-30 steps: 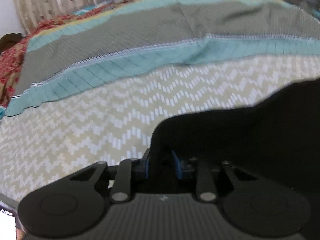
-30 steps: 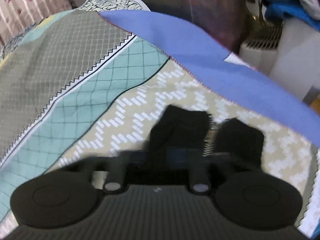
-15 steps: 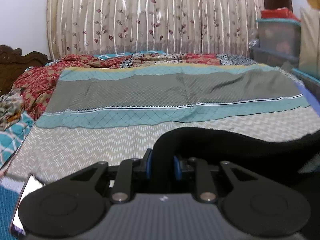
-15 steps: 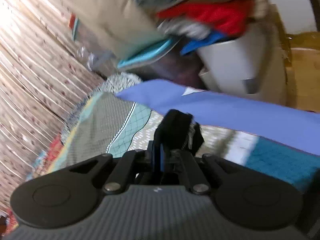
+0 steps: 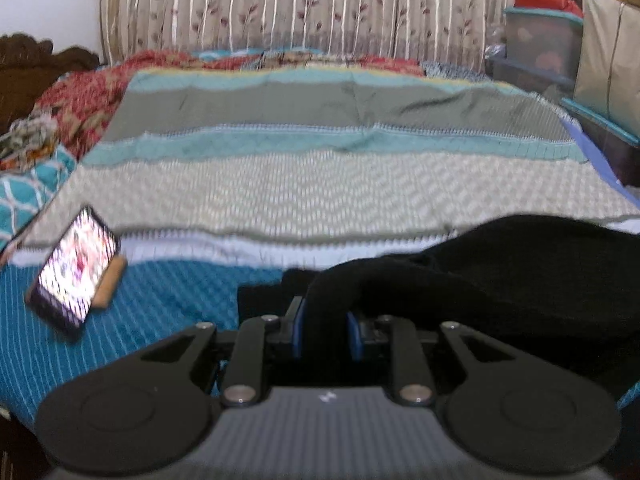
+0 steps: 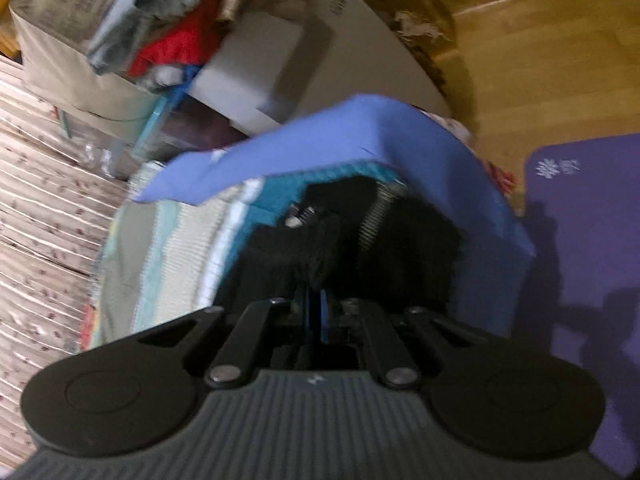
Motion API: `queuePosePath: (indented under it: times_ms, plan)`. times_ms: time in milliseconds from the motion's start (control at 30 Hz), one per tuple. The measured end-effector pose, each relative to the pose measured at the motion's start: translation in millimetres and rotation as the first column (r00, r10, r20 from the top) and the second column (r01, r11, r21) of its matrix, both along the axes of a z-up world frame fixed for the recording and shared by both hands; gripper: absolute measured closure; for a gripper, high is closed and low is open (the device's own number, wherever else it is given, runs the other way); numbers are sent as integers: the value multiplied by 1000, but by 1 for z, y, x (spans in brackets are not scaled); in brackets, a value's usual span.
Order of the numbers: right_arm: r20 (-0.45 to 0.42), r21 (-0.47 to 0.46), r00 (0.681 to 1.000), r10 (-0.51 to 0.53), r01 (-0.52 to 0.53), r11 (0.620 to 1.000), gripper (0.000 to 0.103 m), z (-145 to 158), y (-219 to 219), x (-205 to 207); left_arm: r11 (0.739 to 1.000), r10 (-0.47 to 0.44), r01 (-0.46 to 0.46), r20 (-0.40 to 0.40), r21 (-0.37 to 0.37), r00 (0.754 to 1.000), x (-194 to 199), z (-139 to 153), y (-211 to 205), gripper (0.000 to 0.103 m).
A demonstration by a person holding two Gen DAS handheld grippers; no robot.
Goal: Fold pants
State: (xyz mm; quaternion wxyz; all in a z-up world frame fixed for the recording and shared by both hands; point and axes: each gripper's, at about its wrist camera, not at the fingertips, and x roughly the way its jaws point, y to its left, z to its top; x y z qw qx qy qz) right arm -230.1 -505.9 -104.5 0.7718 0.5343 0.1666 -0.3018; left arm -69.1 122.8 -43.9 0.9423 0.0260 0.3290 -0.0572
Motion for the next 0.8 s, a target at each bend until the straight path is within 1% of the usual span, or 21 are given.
queuePosePath:
  times_ms: [100,200,267,367,433,567,600,633,667,700,733,767,800]
  plan:
    - [-18,-22,1000,10,-11,1000,96,2,3,9,1000,14,-14,-25,-2,1000,1,-9,1,83]
    - [19,-23,1000,13,-12,1000,96,10,-3,8,1000,22,-22,-7,-21,1000,-2,-3,2,83]
    - [42,-53,999,20,-18,998,96,23,-7,9,1000,10,-10,7,-27,1000,-4,2,3,83]
    - [41,-100,999,14,-10,995,96,33,-8,3,1000,-21,21,11,-13,1000,-9,3,-1,83]
    - [41,-97,999,-11,15,995,96,31,-10,-3,999,-39,39,-2,-8,999,-13,-1,-3,83]
    - [-11,-76,996,-86,85,993,97,12,-9,-12,998,-64,64,-33,-6,997,-22,-12,-4,83]
    - [-43,-83,994,-95,92,992,98,7,-8,-11,998,-66,66,-44,-4,997,-24,-15,-4,82]
    - [-88,-104,992,-92,83,991,97,4,-6,-7,997,-76,76,-57,3,995,-25,-19,-5,79]
    - [-139,-135,987,-80,61,989,97,2,-4,-2,994,-103,105,-81,21,991,-27,-24,-8,78]
    - [-176,-146,981,-77,51,988,92,0,-2,2,990,-132,137,-103,45,986,-29,-27,-10,74]
    - [-206,-144,974,-92,63,988,76,-2,-2,4,983,-163,172,-118,70,980,-32,-27,-11,66]
    - [-220,-141,968,-122,92,986,65,-2,-3,2,976,-191,201,-121,80,974,-37,-25,-10,63]
    - [-221,-147,962,-158,127,981,53,-1,-4,-1,971,-217,227,-116,77,969,-42,-20,-6,57]
